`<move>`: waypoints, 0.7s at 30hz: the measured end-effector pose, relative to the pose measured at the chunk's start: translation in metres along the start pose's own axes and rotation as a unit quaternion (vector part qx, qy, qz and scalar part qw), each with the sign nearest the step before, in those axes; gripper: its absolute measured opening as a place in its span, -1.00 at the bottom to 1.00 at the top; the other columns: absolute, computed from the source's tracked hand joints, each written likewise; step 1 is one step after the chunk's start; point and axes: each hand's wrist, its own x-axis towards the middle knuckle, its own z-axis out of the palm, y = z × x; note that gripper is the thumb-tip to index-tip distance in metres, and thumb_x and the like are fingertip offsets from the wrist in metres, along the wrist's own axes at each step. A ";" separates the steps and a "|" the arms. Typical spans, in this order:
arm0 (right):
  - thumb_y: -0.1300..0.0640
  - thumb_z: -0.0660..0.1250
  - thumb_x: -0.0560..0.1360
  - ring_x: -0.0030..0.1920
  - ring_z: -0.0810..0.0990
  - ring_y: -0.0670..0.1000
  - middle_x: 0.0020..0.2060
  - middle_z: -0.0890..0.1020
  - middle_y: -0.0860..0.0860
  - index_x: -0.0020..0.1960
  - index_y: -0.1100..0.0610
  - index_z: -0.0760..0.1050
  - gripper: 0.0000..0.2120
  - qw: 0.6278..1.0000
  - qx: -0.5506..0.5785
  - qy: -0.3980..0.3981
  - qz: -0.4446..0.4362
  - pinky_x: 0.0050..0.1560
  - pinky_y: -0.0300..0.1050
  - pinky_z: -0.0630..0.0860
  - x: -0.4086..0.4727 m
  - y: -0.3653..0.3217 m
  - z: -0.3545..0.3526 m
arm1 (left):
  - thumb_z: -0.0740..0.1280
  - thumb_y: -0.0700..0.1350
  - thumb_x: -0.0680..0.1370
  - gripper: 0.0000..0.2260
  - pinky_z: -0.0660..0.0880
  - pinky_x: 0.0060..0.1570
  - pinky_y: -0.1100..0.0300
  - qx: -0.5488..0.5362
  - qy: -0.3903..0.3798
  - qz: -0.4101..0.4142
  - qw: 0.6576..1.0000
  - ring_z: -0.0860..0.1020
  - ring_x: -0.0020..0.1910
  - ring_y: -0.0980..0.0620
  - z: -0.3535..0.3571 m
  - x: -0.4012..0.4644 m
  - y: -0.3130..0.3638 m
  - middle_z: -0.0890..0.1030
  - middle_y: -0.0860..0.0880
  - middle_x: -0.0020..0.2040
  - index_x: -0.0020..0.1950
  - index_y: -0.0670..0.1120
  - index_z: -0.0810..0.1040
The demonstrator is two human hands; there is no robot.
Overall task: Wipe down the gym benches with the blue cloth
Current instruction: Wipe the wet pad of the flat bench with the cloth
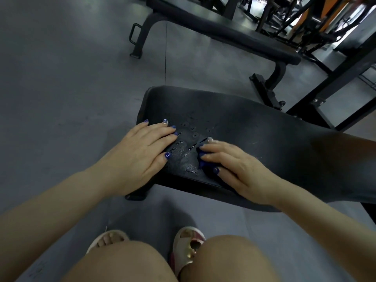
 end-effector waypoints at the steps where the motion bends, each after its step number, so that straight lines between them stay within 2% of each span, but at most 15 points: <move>1: 0.11 0.12 0.64 0.48 0.27 -0.07 0.41 0.42 0.01 0.37 0.16 0.45 -0.66 1.000 -0.001 0.010 0.010 0.49 -0.19 0.17 0.016 0.008 0.000 | -0.05 0.05 0.64 -0.52 0.13 0.48 -0.07 -0.001 0.002 0.002 1.000 0.20 0.51 0.03 0.000 0.000 0.000 0.35 -0.02 0.48 0.46 -0.12 0.37; 7: 0.06 0.10 0.60 0.38 0.42 0.04 0.35 0.49 0.08 0.30 0.20 0.49 -0.61 0.996 -0.029 0.044 0.077 0.44 -0.18 0.24 0.107 0.073 0.001 | -0.03 0.04 0.65 -0.54 0.10 0.49 -0.04 -0.011 0.004 0.005 1.000 0.21 0.51 0.03 0.001 0.000 -0.002 0.36 -0.01 0.47 0.45 -0.12 0.38; 12: 0.10 0.12 0.55 0.38 0.42 0.12 0.34 0.50 0.07 0.29 0.17 0.51 -0.62 0.984 -0.013 0.085 0.154 0.42 -0.03 0.30 0.146 0.084 0.004 | -0.03 0.04 0.65 -0.54 0.14 0.48 -0.06 -0.005 0.001 0.004 1.000 0.22 0.51 0.02 -0.001 0.001 0.000 0.37 -0.02 0.47 0.45 -0.12 0.39; 15: 0.08 0.13 0.56 0.40 0.41 0.11 0.34 0.50 0.08 0.29 0.18 0.52 -0.61 0.987 -0.015 0.091 0.132 0.45 -0.07 0.26 0.122 0.057 0.010 | -0.04 0.06 0.64 -0.52 0.12 0.48 -0.04 0.007 -0.006 0.004 1.000 0.21 0.51 0.03 -0.003 0.001 0.001 0.36 -0.02 0.47 0.46 -0.11 0.38; 18: 0.11 0.16 0.61 0.46 0.32 0.02 0.38 0.46 0.05 0.33 0.19 0.48 -0.65 0.996 -0.005 0.058 0.066 0.49 -0.14 0.19 0.070 0.025 0.009 | -0.06 0.08 0.64 -0.51 0.08 0.50 -0.01 0.003 -0.012 -0.003 1.000 0.17 0.52 0.05 -0.004 0.000 0.002 0.33 0.01 0.49 0.48 -0.09 0.34; 21: 0.04 0.09 0.64 0.51 0.20 -0.09 0.43 0.39 -0.05 0.39 0.11 0.43 -0.62 0.998 0.001 0.018 0.059 0.50 -0.23 0.13 0.008 0.018 -0.004 | -0.12 0.14 0.64 -0.47 0.04 0.52 0.02 -0.004 -0.023 -0.002 1.000 0.10 0.54 0.10 -0.008 -0.001 0.000 0.26 0.02 0.53 0.51 -0.08 0.28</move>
